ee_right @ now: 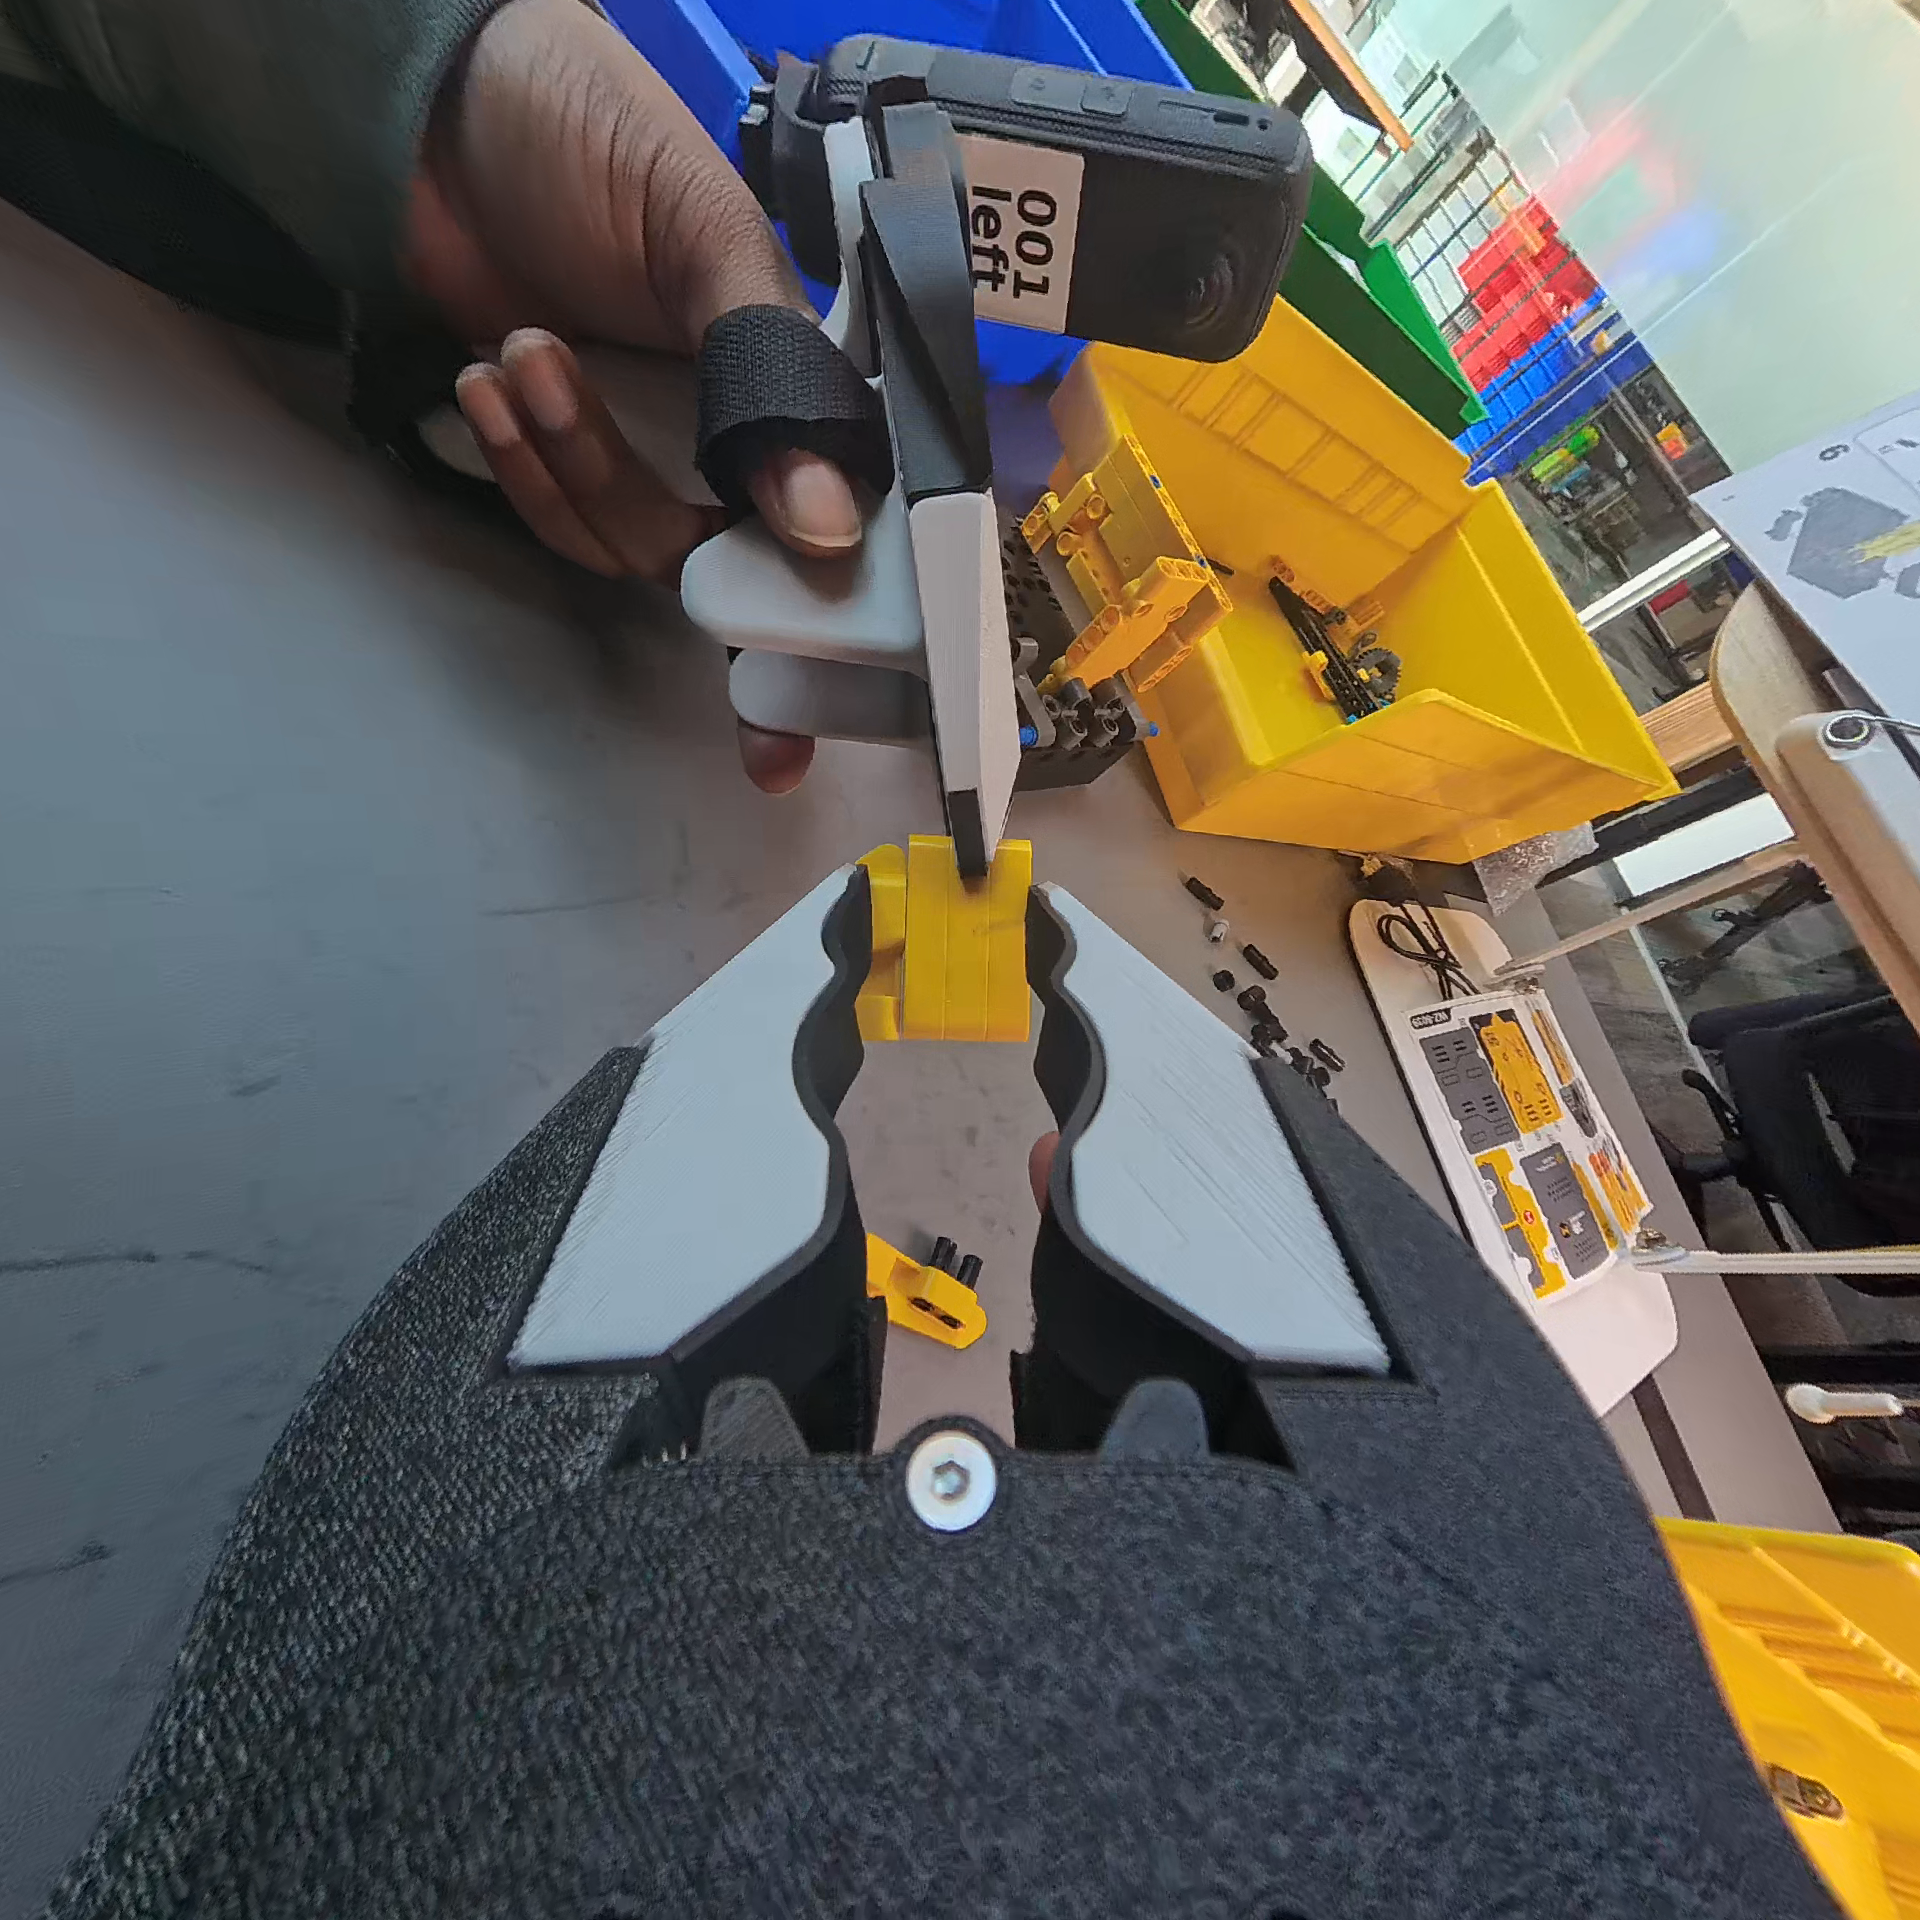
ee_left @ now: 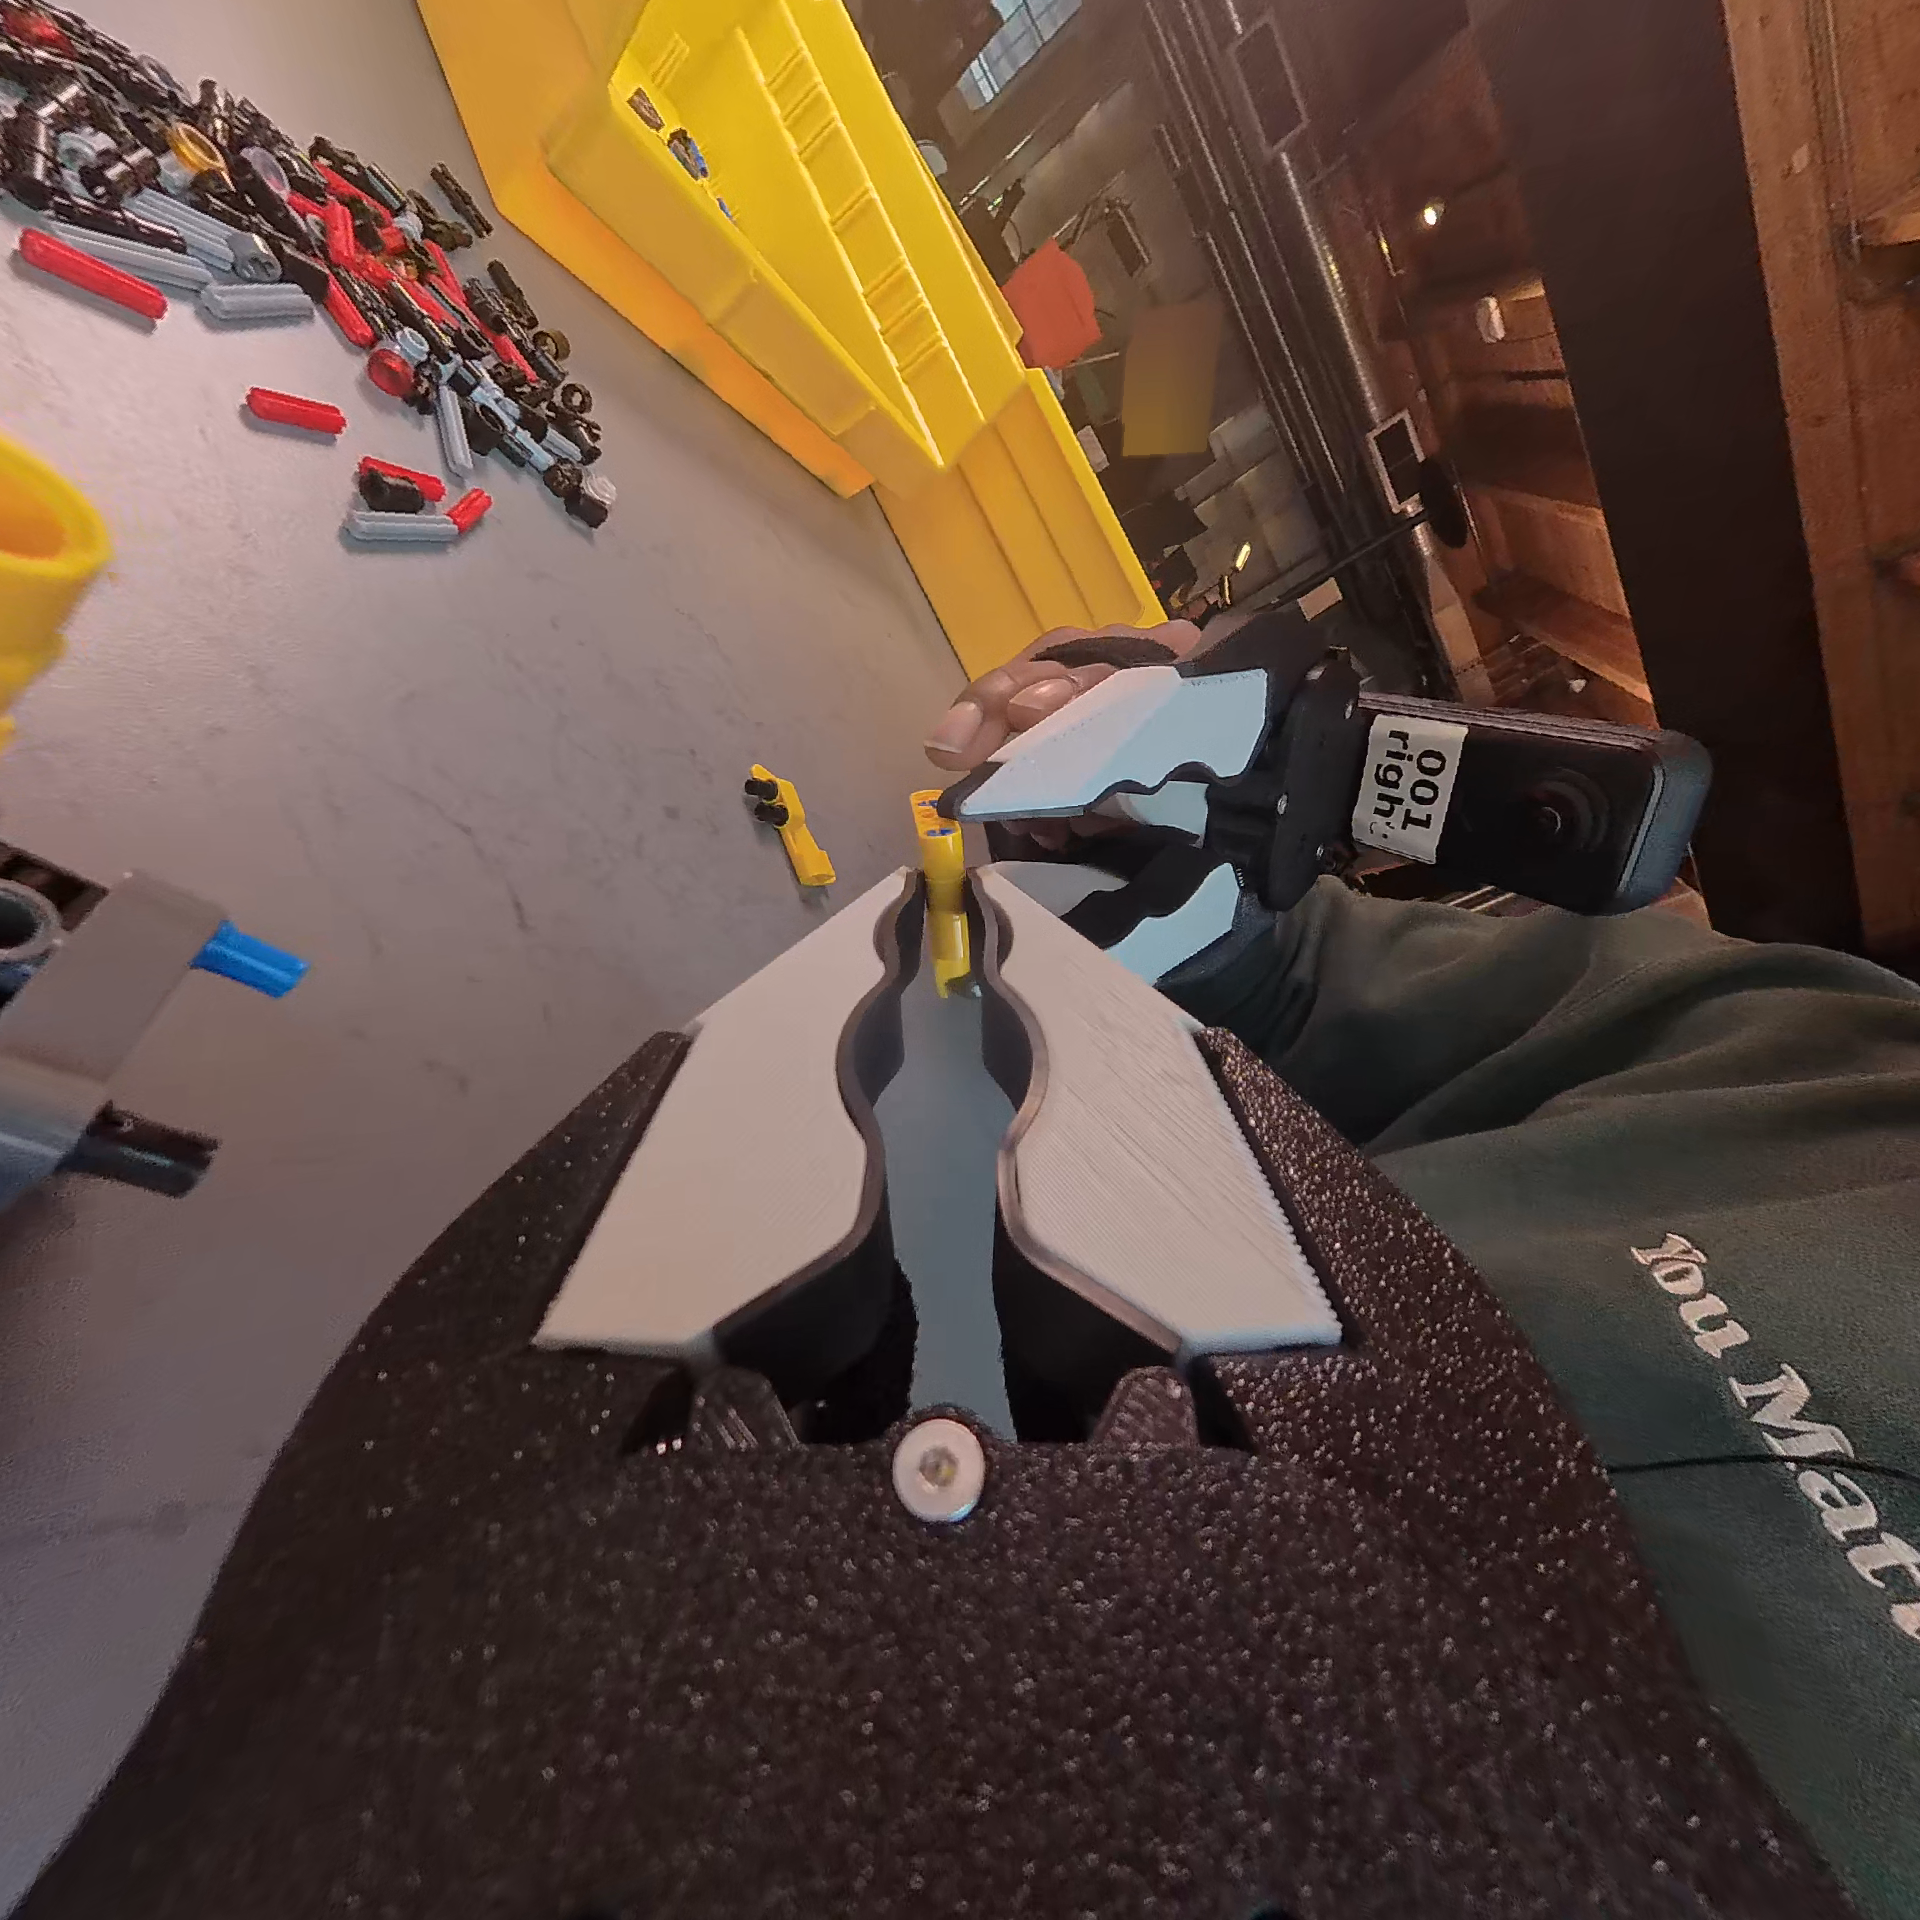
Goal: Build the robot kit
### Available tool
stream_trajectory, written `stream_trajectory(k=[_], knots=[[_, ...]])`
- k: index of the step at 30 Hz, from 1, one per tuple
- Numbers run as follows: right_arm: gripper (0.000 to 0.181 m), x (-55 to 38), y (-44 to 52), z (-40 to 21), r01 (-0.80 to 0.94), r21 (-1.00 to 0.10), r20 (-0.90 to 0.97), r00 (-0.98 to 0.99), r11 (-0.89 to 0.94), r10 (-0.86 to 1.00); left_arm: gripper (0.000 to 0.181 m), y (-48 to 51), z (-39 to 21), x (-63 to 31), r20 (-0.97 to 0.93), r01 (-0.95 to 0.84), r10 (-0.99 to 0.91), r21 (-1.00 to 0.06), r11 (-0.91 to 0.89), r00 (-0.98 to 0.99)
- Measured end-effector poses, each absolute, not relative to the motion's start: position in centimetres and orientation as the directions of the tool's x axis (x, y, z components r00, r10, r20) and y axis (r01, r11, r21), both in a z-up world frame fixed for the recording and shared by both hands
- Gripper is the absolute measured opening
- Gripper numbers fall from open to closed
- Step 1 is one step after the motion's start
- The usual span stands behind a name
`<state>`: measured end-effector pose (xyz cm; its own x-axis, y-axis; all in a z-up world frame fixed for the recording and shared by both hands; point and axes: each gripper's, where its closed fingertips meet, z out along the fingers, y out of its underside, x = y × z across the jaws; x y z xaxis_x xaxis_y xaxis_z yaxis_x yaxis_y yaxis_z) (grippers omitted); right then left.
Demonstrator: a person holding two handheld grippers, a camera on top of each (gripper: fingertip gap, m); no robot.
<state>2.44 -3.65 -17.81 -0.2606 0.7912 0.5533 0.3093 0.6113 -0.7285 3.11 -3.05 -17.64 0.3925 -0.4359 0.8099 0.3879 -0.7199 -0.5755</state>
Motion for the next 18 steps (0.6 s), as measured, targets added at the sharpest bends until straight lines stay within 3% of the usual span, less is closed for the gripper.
stream_trajectory(k=[6,10,14,18], knots=[[0.032,2.4,-3.6,-16.7,0.246,-0.762,0.557,-0.223,0.599,0.8,0.006,-3.1,-16.5,3.0,0.781,0.391,-0.487,-0.62,-0.681,0.391],[0.055,3.9,-2.7,-16.4,0.3,-0.888,0.261,-0.295,0.349,0.919,0.006,-3.4,-15.6,2.6,0.733,0.362,-0.544,-0.677,-0.64,0.409],[0.045,7.2,0.8,-19.0,0.479,-0.812,0.19,-0.325,0.335,0.926,0.006,-4.5,-17.2,3.1,0.669,0.178,-0.578,-0.712,-0.68,0.467],[0.04,9.6,0.5,-22.5,0.632,-0.694,0.104,-0.386,0.345,0.917,0.006,-6.7,-19.8,4.8,0.662,-0.038,-0.597,-0.655,-0.755,0.452]])
